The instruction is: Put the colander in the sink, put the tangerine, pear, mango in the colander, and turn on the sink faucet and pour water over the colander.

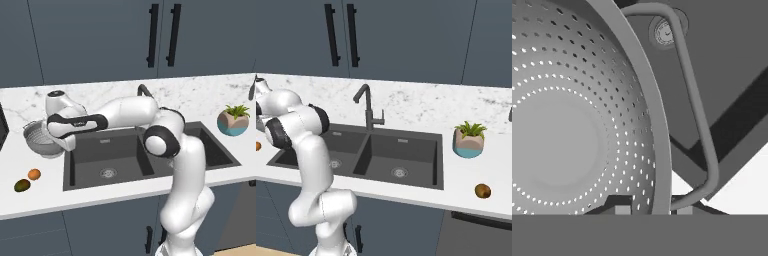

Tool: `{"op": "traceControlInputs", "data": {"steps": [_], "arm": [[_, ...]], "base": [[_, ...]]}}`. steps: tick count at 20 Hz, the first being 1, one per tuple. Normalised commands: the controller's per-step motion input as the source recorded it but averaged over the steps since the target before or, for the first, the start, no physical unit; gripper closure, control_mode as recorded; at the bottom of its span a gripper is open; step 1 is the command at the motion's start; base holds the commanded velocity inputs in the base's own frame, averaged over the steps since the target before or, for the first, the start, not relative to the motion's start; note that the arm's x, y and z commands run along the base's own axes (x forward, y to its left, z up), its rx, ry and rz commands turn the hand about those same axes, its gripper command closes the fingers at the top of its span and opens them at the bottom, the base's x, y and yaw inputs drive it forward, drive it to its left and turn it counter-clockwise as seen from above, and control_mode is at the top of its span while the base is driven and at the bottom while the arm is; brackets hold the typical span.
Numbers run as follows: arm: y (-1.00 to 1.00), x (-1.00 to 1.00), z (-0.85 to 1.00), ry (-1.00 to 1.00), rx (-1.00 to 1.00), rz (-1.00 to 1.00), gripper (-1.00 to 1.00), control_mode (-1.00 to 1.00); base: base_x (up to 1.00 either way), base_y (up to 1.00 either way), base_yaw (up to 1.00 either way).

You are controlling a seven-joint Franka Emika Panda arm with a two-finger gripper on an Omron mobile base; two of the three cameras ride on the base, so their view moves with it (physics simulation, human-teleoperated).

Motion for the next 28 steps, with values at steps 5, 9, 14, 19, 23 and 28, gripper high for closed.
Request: {"op": "traceControlInputs", "data": {"steps": [5,9,14,19,23,28], "arm": [[-0.53,-0.51,0.09,0.00,0.00,-0.16,1.00,-1.00],[-0.54,-0.51,0.05,0.00,0.00,-0.16,1.00,-1.00],[-0.65,-0.43,0.21,0.00,0.03,-0.16,1.00,-1.00],[-0.75,-0.24,0.14,0.02,0.01,-0.13,1.00,-1.00],[-0.70,0.03,-0.01,0.08,0.00,-0.09,1.00,-1.00],[-0.51,0.31,-0.12,0.17,0.00,-0.05,1.00,-1.00]], "base": [[0.00,0.00,0.00],[0.00,0.00,0.00],[0.00,0.00,0.00],[0.00,0.00,0.00],[0.00,0.00,0.00],[0.00,0.00,0.00]]}}
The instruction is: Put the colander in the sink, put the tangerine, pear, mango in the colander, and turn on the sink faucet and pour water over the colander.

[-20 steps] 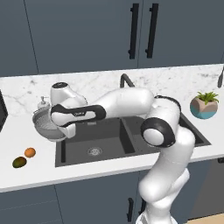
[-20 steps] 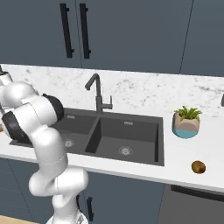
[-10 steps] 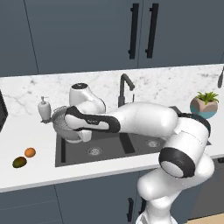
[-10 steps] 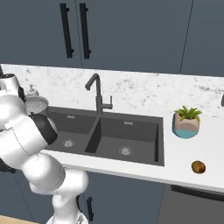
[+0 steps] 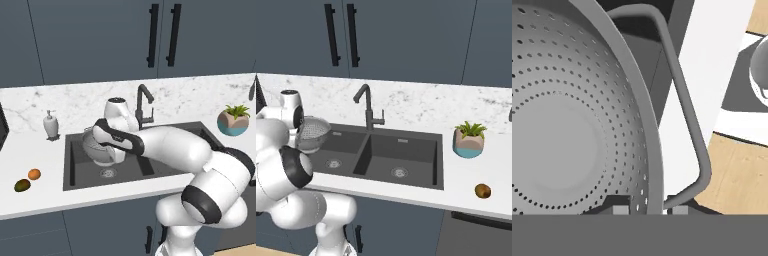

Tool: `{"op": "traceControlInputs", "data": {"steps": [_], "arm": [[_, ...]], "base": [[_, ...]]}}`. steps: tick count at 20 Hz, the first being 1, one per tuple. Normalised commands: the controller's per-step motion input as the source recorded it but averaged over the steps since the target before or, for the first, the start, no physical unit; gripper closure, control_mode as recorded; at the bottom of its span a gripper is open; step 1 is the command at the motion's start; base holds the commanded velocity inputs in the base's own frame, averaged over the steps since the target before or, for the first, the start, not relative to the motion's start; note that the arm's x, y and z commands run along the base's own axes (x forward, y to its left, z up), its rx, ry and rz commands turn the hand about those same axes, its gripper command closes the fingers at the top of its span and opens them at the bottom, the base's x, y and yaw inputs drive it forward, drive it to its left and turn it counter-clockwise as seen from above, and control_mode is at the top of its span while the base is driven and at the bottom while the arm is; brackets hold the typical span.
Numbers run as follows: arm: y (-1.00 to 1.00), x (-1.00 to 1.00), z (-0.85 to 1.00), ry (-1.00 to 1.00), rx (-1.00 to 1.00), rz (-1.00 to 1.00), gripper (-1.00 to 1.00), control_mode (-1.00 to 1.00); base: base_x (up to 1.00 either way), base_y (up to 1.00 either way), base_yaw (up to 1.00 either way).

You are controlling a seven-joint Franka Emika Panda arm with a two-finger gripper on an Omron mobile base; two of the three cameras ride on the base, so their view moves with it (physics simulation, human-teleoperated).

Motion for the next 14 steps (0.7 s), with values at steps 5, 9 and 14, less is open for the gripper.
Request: {"op": "traceControlInputs", "data": {"steps": [5,9,14], "arm": [[-0.17,0.59,-0.23,0.23,0.00,0.00,1.00,-1.00],[0.01,0.49,-0.46,0.31,0.00,0.00,1.00,-1.00],[0.00,0.48,-0.39,0.11,-0.06,-0.02,1.00,-1.00]], "base": [[0.00,0.00,0.00],[0.00,0.00,0.00],[0.00,0.00,0.00]]}}
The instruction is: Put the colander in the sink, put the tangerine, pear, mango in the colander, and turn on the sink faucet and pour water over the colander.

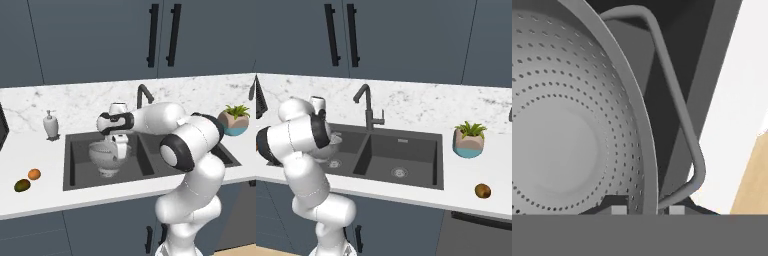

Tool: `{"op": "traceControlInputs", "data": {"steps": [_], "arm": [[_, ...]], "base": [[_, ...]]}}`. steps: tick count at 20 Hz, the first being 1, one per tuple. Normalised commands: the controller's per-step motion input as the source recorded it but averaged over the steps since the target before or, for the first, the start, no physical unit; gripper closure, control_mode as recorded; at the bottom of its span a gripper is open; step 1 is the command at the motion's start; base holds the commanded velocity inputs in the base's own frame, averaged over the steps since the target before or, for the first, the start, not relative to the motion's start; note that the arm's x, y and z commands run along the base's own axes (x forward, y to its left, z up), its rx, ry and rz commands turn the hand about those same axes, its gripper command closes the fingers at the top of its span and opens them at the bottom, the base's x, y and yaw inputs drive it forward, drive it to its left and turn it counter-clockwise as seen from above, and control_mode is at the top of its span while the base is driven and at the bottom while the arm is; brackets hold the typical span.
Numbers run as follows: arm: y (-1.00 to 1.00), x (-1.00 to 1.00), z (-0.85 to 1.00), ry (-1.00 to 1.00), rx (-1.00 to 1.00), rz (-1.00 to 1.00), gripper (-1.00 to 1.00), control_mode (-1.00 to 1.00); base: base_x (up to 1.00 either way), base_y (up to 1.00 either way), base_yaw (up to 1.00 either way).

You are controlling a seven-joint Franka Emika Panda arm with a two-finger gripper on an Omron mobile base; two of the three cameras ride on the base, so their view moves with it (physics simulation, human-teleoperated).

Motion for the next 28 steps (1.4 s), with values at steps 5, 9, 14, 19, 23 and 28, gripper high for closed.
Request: {"op": "traceControlInputs", "data": {"steps": [5,9,14,19,23,28], "arm": [[0.00,0.37,-0.39,0.00,-0.21,-0.08,1.00,-1.00],[0.02,0.30,-0.40,-0.01,-0.26,-0.14,1.00,-1.00],[0.02,0.27,-0.34,-0.02,-0.10,-0.20,1.00,-1.00],[0.00,0.34,-0.36,-0.01,-0.01,-0.21,1.00,-1.00],[0.00,0.35,-0.41,-0.02,0.00,-0.20,1.00,-1.00],[0.08,0.32,-0.48,-0.05,0.00,-0.21,1.00,-1.00]], "base": [[0.00,0.00,0.00],[0.00,0.00,0.00],[0.00,0.00,0.00],[0.00,0.00,0.00],[0.00,0.00,0.00],[0.00,0.00,0.00]]}}
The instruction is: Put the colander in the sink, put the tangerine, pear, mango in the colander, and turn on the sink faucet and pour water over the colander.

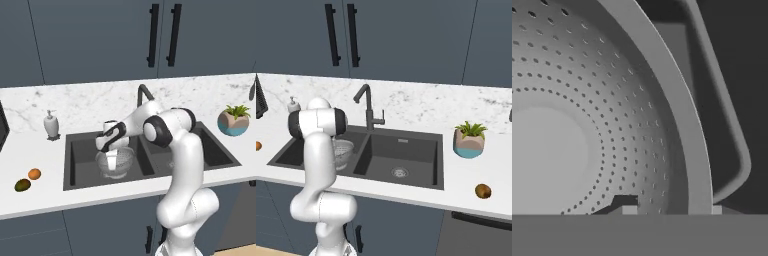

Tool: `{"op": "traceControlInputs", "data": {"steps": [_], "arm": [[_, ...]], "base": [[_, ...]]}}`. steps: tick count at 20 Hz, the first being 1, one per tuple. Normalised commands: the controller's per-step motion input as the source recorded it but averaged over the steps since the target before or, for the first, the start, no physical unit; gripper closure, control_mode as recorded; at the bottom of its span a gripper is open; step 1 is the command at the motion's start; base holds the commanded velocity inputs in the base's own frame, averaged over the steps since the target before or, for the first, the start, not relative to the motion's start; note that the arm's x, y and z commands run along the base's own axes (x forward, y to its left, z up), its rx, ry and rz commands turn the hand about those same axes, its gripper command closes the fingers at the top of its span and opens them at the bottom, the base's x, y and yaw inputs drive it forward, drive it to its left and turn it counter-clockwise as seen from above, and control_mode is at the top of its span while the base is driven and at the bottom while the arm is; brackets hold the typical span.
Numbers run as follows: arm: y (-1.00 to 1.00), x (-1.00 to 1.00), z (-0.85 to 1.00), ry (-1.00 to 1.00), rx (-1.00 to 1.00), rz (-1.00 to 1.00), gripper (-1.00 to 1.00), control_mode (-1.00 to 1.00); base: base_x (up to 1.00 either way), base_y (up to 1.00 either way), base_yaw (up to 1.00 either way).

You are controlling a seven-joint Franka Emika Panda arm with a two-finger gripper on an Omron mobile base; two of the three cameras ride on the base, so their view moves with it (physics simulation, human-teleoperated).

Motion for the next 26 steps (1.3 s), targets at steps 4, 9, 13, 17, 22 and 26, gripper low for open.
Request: {"op": "traceControlInputs", "data": {"steps": [4,9,13,17,22,26], "arm": [[0.13,0.54,-0.27,-0.01,0.00,-0.22,1.00,-1.00],[0.22,0.50,-0.16,0.00,0.00,-0.21,1.00,-1.00],[0.29,0.46,-0.13,0.00,0.00,-0.22,1.00,-1.00],[0.25,0.35,-0.01,0.00,0.00,-0.20,1.00,-1.00],[0.12,0.22,-0.09,0.00,0.00,-0.17,-1.00,-1.00],[0.00,0.02,-0.01,0.00,0.00,-0.12,-1.00,-1.00]], "base": [[0.00,0.00,0.00],[0.00,0.00,0.00],[0.00,0.00,0.00],[0.00,0.00,0.00],[0.00,0.00,0.00],[0.00,0.00,0.00]]}}
